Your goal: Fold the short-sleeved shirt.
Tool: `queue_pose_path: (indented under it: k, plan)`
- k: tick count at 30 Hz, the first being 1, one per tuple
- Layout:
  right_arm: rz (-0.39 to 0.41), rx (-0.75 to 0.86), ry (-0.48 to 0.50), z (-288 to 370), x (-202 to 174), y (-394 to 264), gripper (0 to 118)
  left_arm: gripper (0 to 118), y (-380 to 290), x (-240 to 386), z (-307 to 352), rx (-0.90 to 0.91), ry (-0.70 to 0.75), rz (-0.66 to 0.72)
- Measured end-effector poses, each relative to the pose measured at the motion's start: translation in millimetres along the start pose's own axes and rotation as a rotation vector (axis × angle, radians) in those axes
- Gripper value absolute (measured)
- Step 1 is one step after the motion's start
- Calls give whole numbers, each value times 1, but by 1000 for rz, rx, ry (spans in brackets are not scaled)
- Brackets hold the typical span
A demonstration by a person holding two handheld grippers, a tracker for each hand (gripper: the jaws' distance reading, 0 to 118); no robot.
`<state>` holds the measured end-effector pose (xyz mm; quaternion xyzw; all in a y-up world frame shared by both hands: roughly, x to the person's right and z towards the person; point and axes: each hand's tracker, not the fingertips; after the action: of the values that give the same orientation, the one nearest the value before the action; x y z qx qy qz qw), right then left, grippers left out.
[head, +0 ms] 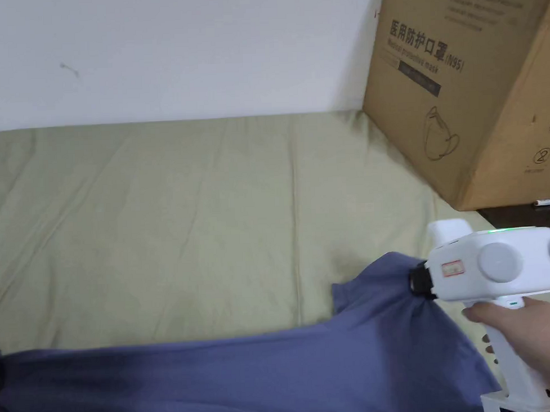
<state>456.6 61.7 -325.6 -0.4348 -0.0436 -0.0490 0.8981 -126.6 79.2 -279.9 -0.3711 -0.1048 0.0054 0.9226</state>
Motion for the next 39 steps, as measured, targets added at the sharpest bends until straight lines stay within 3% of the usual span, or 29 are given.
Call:
queue_pose_path:
  k: [5, 7, 12, 19, 25, 26, 28, 31, 32, 33, 34, 35, 36, 39]
  plan:
    - [-189, 144, 31, 43, 20, 13, 2, 4, 6, -5, 3, 96, 35, 57]
    - [-211, 188, 13, 55, 24, 20, 2, 4, 14, -5, 5, 124, 47, 63]
    - [-158, 351, -19, 99, 3, 19, 2, 4, 31, 1, 26, 248, 27, 67]
    - [-122, 279, 7, 148, 11, -66, 2, 5, -21, -5, 57, 129, -66, 90]
    - [-237, 100, 40, 174, 38, -187, 2, 5, -117, -12, 92, 1, -135, 90]
    - [-243, 67, 40, 169, 40, -201, 2, 6, -129, -13, 90, -24, -138, 94]
    - [-246, 29, 36, 151, 39, -219, 2, 27, -147, -14, 84, -65, -147, 140]
    - [-233, 33, -21, 129, 31, -224, 2, 45, -152, -17, 82, 21, -51, 140]
    - [-254, 48, -15, 123, 38, -225, 7, 71, -147, -18, 85, 28, -7, 152]
    - [-303, 61, 2, 126, 40, -222, 24, 88, -142, -20, 90, 38, 7, 178]
    - [-350, 66, 12, 132, 42, -219, 52, 101, -137, -22, 98, 63, -7, 207]
    - [-383, 98, 54, 139, 44, -216, 95, 110, -130, -22, 109, 104, -33, 230]
    - [-402, 147, 64, 151, 44, -214, 114, 112, -123, -21, 120, 146, -40, 243]
    - [-420, 386, 86, 194, 31, -200, 118, 112, -100, -5, 159, 305, -59, 287]
